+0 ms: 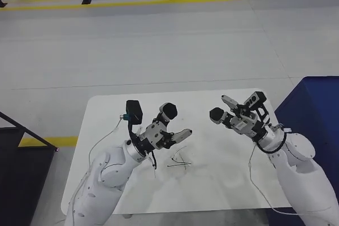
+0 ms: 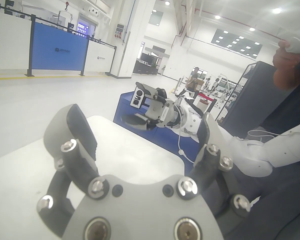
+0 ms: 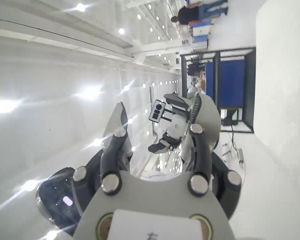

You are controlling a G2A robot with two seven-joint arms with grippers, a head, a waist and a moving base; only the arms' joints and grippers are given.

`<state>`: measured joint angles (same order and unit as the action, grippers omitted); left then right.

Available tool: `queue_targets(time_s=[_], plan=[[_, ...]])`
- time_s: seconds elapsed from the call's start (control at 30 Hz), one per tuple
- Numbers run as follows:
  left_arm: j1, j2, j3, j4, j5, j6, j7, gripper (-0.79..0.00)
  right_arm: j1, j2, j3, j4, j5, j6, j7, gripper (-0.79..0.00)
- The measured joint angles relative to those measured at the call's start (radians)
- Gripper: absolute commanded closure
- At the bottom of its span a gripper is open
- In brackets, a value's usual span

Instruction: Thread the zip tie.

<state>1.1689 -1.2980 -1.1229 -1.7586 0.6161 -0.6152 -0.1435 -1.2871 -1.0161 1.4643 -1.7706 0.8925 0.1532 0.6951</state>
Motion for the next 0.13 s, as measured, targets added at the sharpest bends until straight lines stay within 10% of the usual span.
queue_targets(time_s=[0.03, 0.07, 0.13], plan=[[0.000, 0.000, 0.000, 0.000, 0.000, 0.000, 0.000, -0.785, -0.006, -0.001, 0.003, -0.003, 0.031, 0.021, 0.008, -0.785], [0.000, 0.000, 0.000, 0.000, 0.000, 0.000, 0.000, -0.785, -0.007, -0.001, 0.004, -0.005, 0.049, 0.038, 0.016, -0.453], [0.000, 0.000, 0.000, 0.000, 0.000, 0.000, 0.000, -0.785, -0.006, -0.001, 0.003, -0.005, 0.058, 0.050, 0.022, -0.501]])
